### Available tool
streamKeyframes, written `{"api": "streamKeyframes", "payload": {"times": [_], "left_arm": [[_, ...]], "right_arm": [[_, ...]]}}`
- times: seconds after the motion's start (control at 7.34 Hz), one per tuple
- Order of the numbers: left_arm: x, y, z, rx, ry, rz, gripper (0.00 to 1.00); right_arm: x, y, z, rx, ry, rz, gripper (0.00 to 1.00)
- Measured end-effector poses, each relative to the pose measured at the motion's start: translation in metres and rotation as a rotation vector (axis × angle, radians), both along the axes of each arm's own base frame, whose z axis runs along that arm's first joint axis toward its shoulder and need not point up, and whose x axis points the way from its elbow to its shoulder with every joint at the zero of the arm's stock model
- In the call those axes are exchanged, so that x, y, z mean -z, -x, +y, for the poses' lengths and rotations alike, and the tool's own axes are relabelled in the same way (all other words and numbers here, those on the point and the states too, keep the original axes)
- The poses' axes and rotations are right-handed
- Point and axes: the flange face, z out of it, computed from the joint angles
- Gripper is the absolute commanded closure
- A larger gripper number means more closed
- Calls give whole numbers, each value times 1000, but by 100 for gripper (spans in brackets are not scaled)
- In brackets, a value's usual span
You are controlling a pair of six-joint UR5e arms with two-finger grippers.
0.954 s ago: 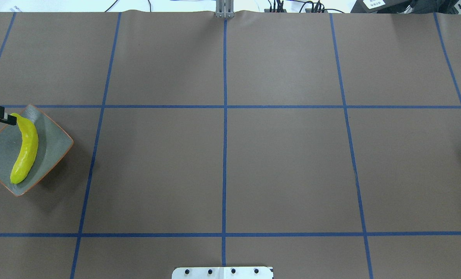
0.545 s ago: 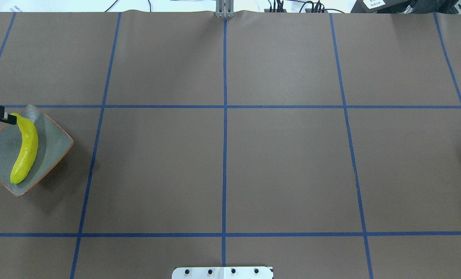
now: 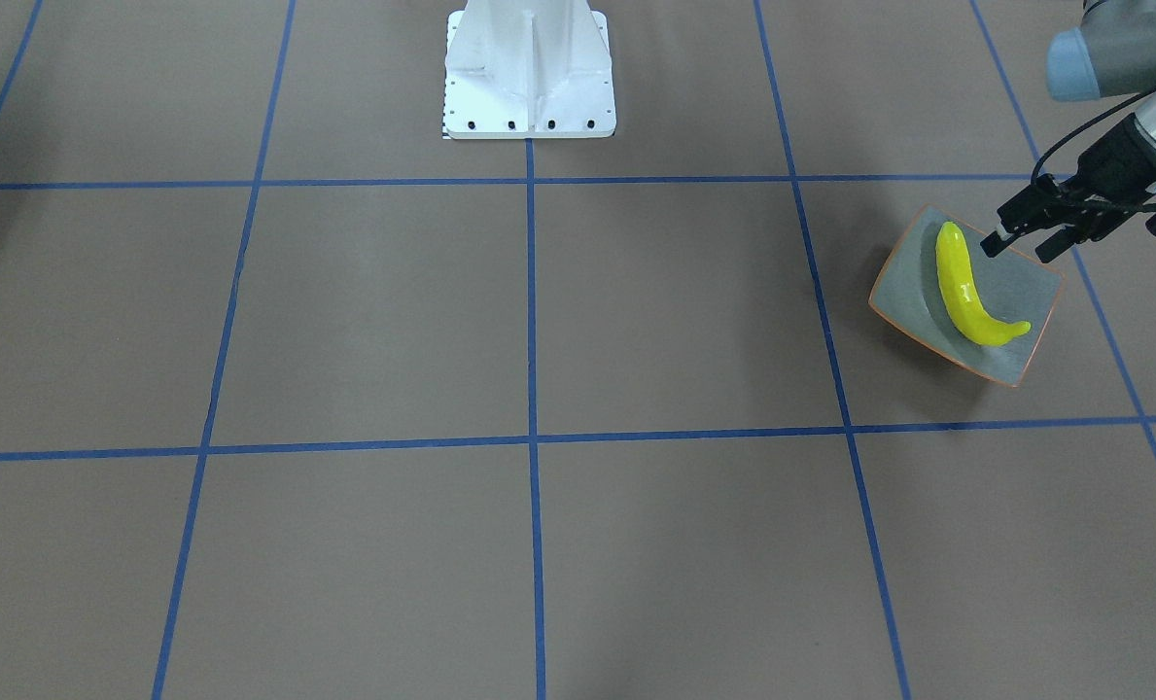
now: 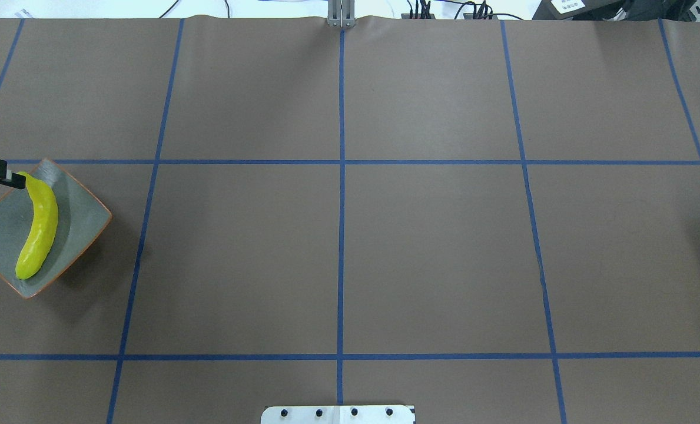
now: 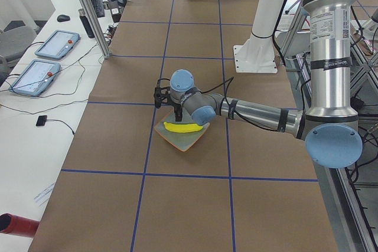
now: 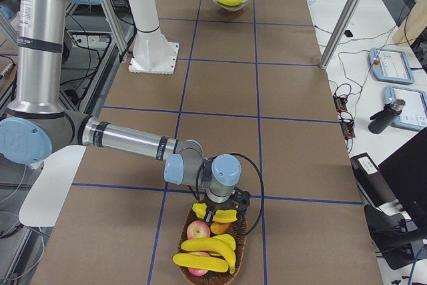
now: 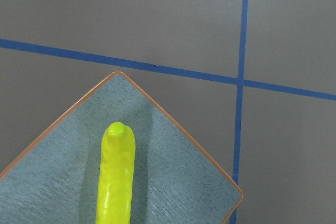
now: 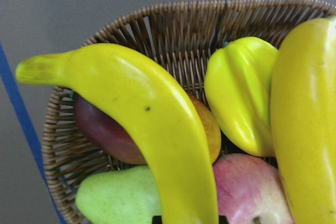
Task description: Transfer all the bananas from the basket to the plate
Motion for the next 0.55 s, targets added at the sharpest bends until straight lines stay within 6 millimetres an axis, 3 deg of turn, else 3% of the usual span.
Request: {"api": "streamKeyframes", "payload": {"times": [0.27, 0.55], "left_arm": [[2, -2, -2, -4, 1, 3, 1], [21, -12, -19, 20, 26, 31, 1]], "right_arm": [[38, 1, -16, -3, -77, -3, 100], [92, 16, -55, -4, -167, -49, 100]]}}
